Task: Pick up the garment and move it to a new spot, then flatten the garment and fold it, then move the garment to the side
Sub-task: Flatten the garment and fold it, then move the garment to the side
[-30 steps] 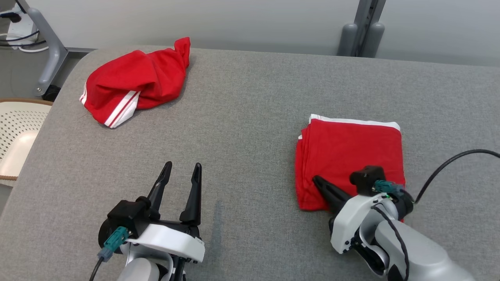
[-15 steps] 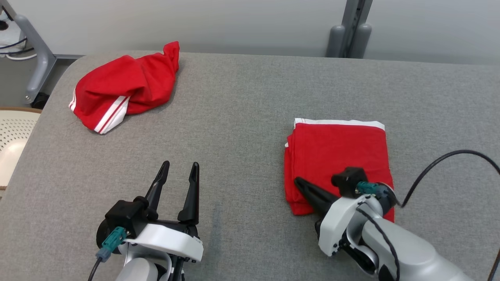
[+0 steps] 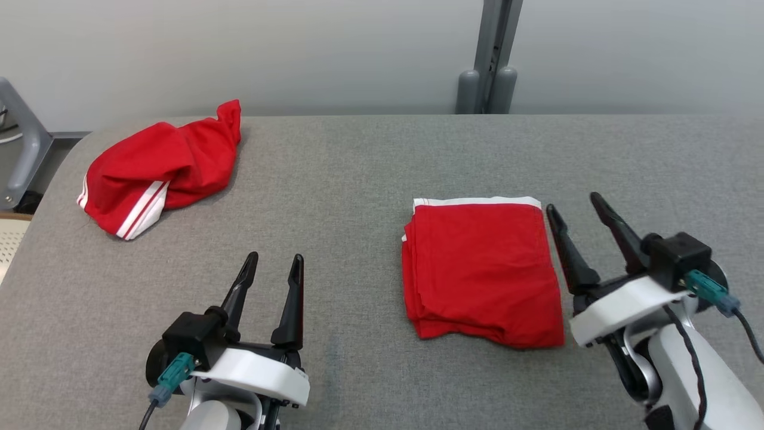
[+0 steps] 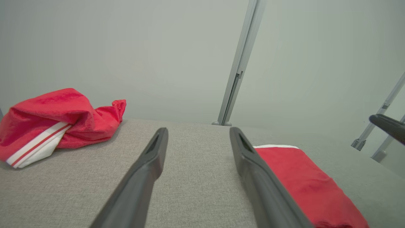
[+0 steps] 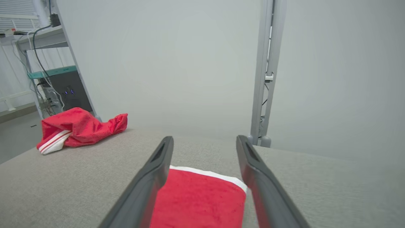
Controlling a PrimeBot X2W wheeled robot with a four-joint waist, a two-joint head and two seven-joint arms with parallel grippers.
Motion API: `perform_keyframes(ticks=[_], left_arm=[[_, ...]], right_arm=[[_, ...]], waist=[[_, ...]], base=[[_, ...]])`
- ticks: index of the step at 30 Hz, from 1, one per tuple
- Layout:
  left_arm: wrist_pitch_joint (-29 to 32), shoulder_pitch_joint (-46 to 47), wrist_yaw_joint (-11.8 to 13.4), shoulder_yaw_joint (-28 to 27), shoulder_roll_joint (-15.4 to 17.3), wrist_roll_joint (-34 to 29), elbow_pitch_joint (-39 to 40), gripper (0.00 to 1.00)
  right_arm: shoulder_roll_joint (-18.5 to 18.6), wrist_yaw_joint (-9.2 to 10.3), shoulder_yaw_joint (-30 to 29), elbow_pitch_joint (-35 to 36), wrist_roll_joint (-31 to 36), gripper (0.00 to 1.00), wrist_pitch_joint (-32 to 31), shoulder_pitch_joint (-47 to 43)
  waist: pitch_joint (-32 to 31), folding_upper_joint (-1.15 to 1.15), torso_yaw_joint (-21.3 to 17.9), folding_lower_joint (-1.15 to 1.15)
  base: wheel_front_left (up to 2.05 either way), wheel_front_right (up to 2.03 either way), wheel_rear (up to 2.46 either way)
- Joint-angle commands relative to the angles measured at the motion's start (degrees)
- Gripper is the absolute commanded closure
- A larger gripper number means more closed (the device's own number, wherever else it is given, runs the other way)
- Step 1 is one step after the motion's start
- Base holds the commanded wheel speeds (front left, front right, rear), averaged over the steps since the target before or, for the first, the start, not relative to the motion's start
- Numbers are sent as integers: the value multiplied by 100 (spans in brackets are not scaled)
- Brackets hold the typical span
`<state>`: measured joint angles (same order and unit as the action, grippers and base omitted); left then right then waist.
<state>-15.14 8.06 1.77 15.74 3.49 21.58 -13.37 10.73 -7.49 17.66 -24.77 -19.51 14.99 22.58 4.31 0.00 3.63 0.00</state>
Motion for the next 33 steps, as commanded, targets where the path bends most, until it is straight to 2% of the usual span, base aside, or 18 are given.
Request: perform_keyframes(ticks=[1, 6, 13, 21, 33], left_arm=[[0, -66, 12, -18, 23, -38, 9, 0], [-1, -190, 37, -80, 8, -88, -7, 0], [-1, -431, 46, -226, -15, -186, -31, 0], [-1, -763, 68, -464, -35, -291, 5, 0], [-1, -752, 8, -523, -48, -387, -9, 0]], right_arm=[[-18, -1, -65, 46, 50, 0, 27, -89], [-358, -1, -969, 634, 607, 0, 27, -803], [-697, -1, -1483, 1111, 806, 0, 28, -1552], [-773, -1, -1615, 1305, 631, 0, 28, -1969], [-773, -1, -1590, 1188, 577, 0, 29, -1899]], waist=[[-56, 0, -57, 0], [-194, 0, -204, 0], [-357, 0, -317, 0], [-443, 0, -323, 0], [-415, 0, -243, 0]], base=[[0, 0, 0], [0, 0, 0], [0, 0, 0], [0, 0, 0], [0, 0, 0]])
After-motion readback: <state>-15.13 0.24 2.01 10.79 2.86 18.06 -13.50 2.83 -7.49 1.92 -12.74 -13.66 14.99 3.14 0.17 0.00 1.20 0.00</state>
